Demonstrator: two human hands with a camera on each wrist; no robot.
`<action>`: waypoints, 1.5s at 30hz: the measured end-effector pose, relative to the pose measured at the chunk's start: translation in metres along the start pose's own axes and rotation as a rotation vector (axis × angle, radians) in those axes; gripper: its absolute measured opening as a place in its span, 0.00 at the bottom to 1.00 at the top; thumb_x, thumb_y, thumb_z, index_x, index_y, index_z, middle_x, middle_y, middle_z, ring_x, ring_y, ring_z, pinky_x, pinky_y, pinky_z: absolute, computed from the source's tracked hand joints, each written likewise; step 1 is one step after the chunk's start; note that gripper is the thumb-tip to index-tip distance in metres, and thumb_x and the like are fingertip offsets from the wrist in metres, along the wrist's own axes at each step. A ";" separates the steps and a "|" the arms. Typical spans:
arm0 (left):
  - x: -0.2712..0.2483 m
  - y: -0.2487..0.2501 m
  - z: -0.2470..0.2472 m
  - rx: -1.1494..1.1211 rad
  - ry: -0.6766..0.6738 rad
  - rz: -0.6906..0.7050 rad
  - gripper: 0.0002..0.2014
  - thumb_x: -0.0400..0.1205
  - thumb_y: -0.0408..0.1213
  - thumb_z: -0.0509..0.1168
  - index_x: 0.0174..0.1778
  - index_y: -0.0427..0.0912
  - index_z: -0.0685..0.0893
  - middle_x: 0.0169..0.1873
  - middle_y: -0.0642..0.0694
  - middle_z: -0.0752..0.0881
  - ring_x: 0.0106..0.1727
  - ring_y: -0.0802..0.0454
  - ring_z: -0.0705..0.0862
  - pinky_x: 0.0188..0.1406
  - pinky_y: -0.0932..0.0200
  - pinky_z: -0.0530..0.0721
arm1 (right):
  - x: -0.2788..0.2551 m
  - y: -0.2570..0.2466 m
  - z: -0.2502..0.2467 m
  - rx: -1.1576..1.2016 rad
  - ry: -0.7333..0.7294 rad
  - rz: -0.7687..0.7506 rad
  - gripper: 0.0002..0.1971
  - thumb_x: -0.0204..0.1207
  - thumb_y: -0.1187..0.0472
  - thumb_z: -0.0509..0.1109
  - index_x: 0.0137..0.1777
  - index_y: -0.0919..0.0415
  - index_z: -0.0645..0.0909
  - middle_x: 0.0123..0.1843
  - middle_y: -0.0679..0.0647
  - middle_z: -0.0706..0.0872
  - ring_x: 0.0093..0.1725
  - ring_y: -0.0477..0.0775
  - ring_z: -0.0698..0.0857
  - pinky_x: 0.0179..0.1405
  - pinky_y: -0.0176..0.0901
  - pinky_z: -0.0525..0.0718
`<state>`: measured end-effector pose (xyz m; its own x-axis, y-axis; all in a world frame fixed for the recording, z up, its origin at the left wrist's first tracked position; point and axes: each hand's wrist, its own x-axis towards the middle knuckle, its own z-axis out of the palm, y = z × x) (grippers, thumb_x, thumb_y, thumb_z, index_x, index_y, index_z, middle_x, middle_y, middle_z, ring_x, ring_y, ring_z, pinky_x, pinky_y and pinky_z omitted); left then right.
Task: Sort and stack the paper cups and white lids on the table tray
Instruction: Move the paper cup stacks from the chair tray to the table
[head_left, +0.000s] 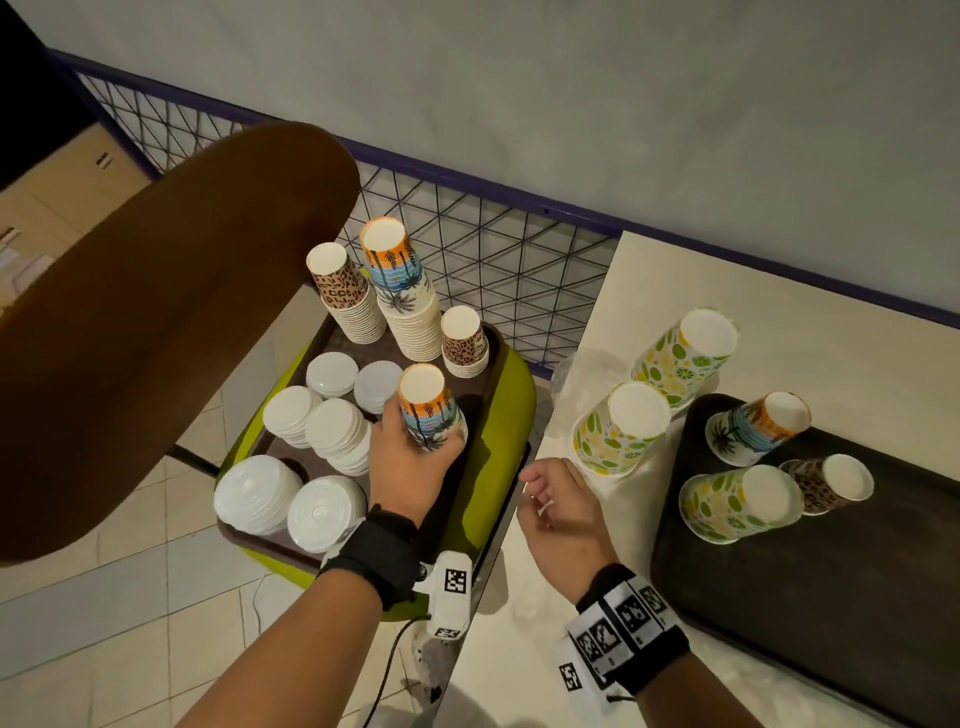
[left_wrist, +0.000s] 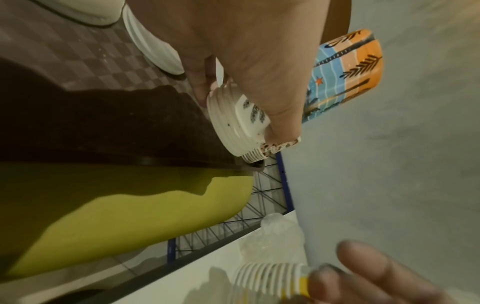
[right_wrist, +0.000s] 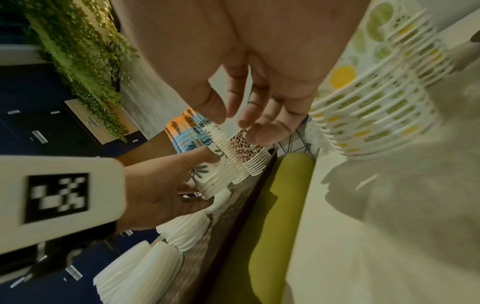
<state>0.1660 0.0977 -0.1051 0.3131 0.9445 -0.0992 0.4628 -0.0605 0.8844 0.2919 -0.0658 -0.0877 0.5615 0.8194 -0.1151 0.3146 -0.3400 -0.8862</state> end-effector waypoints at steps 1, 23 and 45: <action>-0.003 0.004 -0.005 -0.029 0.022 0.008 0.38 0.70 0.52 0.79 0.76 0.61 0.72 0.67 0.56 0.84 0.69 0.54 0.83 0.71 0.46 0.84 | 0.006 -0.006 0.001 0.053 0.002 0.022 0.15 0.76 0.71 0.69 0.55 0.50 0.77 0.48 0.50 0.78 0.46 0.43 0.79 0.42 0.31 0.79; -0.025 0.005 -0.104 -0.061 0.082 0.015 0.37 0.73 0.43 0.83 0.77 0.54 0.75 0.65 0.64 0.85 0.66 0.70 0.83 0.56 0.81 0.79 | 0.203 -0.033 0.100 -0.247 0.210 0.109 0.43 0.77 0.42 0.75 0.83 0.66 0.63 0.78 0.65 0.73 0.79 0.66 0.66 0.80 0.57 0.64; -0.029 0.002 -0.112 -0.059 0.065 0.016 0.39 0.73 0.47 0.81 0.79 0.57 0.72 0.68 0.67 0.81 0.67 0.75 0.79 0.55 0.86 0.75 | 0.174 -0.039 0.103 -0.204 0.327 0.051 0.36 0.73 0.51 0.78 0.76 0.65 0.67 0.69 0.64 0.76 0.66 0.63 0.79 0.60 0.45 0.78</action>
<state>0.0656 0.1067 -0.0495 0.2648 0.9627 -0.0563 0.4081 -0.0590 0.9110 0.2991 0.1378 -0.1197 0.7843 0.6200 0.0217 0.4076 -0.4885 -0.7715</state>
